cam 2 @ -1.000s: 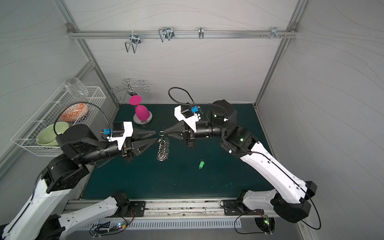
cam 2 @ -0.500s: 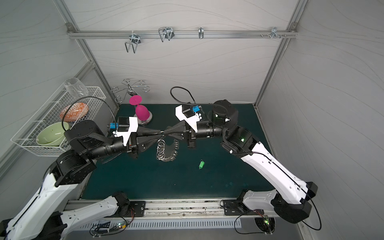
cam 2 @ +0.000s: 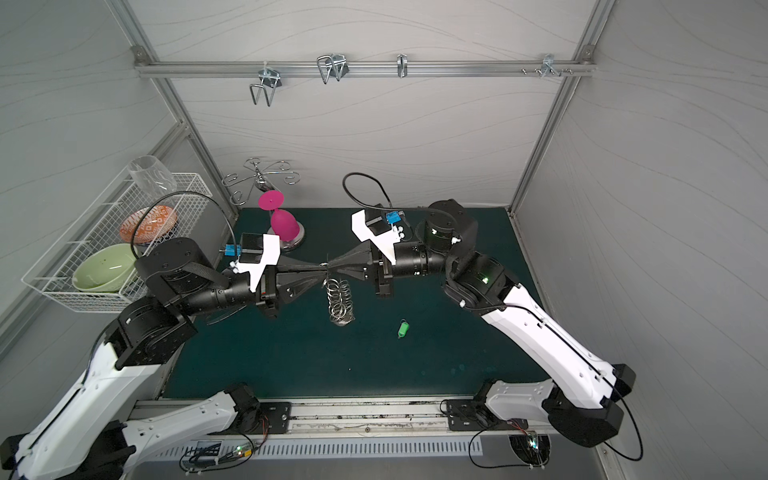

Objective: Attach keys to a key ring
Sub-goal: Adjust the keyring.

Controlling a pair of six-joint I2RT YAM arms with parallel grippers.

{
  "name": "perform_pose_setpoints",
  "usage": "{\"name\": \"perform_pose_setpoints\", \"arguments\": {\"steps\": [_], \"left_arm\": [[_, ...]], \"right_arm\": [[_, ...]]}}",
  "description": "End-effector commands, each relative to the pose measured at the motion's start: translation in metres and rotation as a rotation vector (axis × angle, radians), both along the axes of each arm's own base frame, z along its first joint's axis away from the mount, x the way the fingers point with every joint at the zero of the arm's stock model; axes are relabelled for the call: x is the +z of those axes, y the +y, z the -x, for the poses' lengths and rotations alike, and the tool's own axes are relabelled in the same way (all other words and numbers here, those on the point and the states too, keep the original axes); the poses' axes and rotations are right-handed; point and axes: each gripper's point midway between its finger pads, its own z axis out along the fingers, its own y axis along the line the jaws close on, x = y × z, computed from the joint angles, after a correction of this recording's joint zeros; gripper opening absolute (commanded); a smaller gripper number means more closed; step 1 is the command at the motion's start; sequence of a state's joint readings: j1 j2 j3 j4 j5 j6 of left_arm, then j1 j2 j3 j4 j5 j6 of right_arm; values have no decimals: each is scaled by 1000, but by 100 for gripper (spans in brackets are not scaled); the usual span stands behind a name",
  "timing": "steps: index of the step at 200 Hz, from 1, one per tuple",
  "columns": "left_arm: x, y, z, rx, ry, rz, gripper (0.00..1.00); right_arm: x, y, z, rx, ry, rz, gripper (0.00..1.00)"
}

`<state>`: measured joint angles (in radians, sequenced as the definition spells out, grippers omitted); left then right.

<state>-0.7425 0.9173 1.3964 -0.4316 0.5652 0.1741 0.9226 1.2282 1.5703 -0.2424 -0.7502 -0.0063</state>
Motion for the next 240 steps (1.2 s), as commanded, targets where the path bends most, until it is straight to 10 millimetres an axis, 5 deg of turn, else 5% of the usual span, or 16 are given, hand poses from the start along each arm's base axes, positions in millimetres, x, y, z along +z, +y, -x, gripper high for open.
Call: {"name": "perform_pose_setpoints", "arguments": {"steps": [1, 119, 195, 240], "left_arm": [[29, 2, 6, -18, -70, 73, 14], [28, 1, 6, -19, -79, 58, 7], [29, 4, 5, 0, -94, 60, 13], [28, 3, 8, -19, -88, 56, 0]], "right_arm": [[15, -4, 7, 31, -24, -49, 0], [-1, 1, 8, 52, 11, 15, 0], [-4, -3, 8, 39, 15, 20, 0], [-2, -1, 8, 49, 19, 19, 0]]}}
